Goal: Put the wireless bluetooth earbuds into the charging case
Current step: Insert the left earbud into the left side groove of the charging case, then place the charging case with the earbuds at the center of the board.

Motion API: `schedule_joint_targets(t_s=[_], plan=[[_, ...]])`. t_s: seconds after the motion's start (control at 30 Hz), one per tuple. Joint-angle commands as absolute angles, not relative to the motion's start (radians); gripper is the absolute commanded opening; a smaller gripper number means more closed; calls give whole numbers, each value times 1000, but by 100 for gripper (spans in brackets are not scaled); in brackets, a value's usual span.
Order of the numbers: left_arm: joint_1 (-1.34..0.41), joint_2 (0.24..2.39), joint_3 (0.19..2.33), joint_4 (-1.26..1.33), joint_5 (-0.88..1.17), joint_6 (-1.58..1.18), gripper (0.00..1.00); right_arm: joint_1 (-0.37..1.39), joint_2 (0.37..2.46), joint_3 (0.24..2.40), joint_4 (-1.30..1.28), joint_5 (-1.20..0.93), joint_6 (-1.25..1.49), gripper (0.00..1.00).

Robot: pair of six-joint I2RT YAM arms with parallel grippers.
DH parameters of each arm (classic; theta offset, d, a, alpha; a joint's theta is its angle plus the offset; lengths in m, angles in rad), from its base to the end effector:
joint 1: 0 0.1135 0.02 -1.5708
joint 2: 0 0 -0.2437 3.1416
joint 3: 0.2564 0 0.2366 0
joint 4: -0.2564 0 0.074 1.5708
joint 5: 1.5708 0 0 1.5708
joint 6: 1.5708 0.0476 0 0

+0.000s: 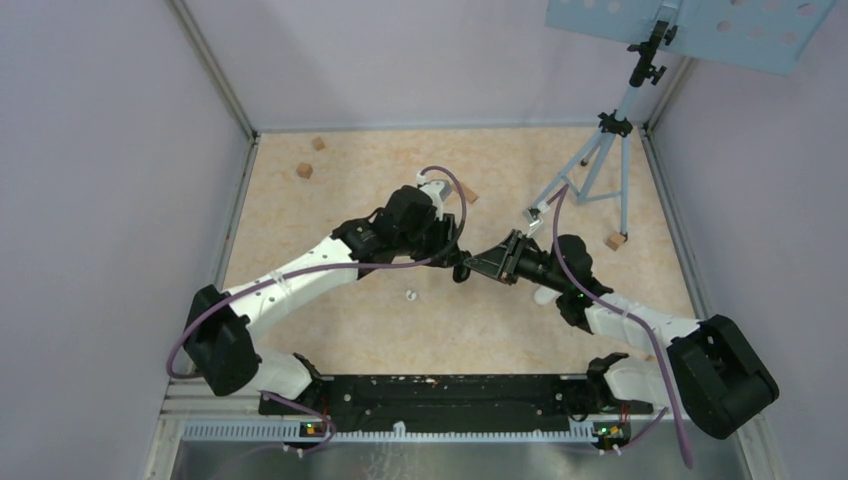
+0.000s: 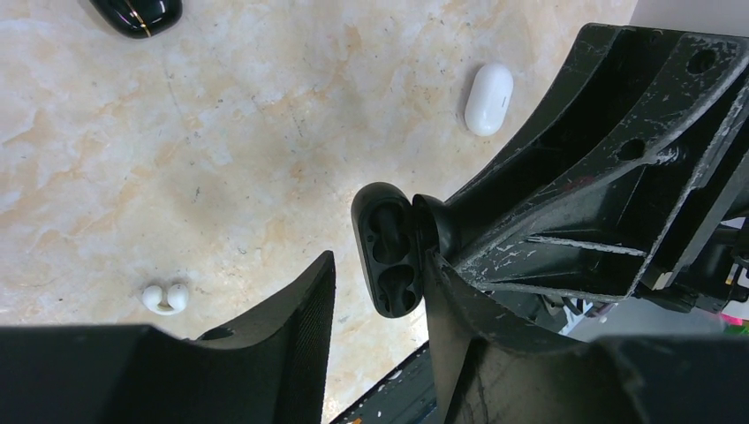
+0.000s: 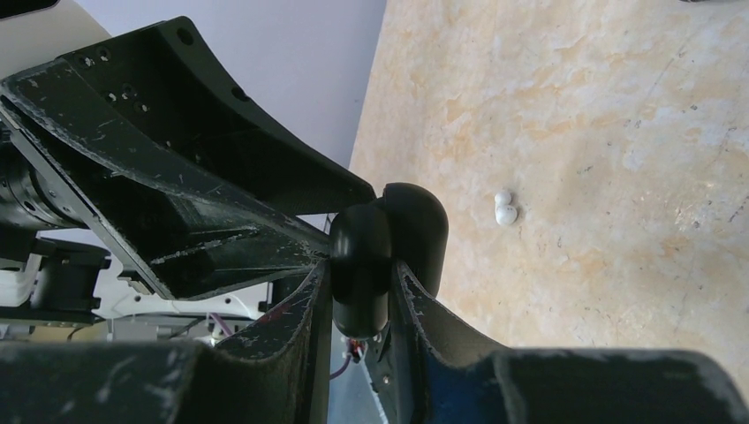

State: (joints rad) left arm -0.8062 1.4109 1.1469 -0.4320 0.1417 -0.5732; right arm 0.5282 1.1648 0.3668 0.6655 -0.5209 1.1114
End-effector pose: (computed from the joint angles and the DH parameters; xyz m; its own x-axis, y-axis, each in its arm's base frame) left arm 0.2103 -0.2289 0.2746 -0.8010 0.0595 -0.5957 0.4226 0.7610 -0.4923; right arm 0.1960 0.1418 0.2002 -0.8243 0.4191 -0.3806 -0.2805 0.2816 0.9176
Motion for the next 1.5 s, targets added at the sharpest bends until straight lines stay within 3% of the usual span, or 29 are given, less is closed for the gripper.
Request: schedule_joint_targets(t_s=[0.0, 0.27, 0.4, 0.47, 0.6, 0.73, 0.9, 1.13, 1.43, 1.47], plan=[[-807, 1361, 1204, -446, 153, -560, 47, 534, 1139, 373, 721, -523, 1109, 0], [-807, 1284, 1237, -524, 184, -555, 49, 534, 1153, 375, 705, -507, 1102, 0], [-805, 1213, 1224, -548, 77, -551, 52, 521, 1239, 410, 718, -532, 1074, 0], [-793, 1187, 1218, -572, -19, -555, 57, 477, 1331, 417, 822, -636, 1092, 0], [-735, 1161, 1220, -611, -34, -577, 57, 364, 1611, 420, 1230, -857, 1271, 0], [-727, 1137, 1216, -607, -30, -583, 58, 330, 1815, 433, 1428, -919, 1360, 0], [-723, 1131, 1211, -624, -38, -581, 58, 326, 1795, 408, 1211, -821, 1197, 0], [-719, 1133, 1202, -612, -19, -587, 58, 326, 1665, 509, 538, -608, 847, 0], [-720, 1111, 1182, -597, -11, -598, 58, 326, 1654, 573, 347, -442, 775, 0], [-720, 1108, 1180, -598, -11, -598, 58, 326, 1650, 577, 335, -424, 771, 4]])
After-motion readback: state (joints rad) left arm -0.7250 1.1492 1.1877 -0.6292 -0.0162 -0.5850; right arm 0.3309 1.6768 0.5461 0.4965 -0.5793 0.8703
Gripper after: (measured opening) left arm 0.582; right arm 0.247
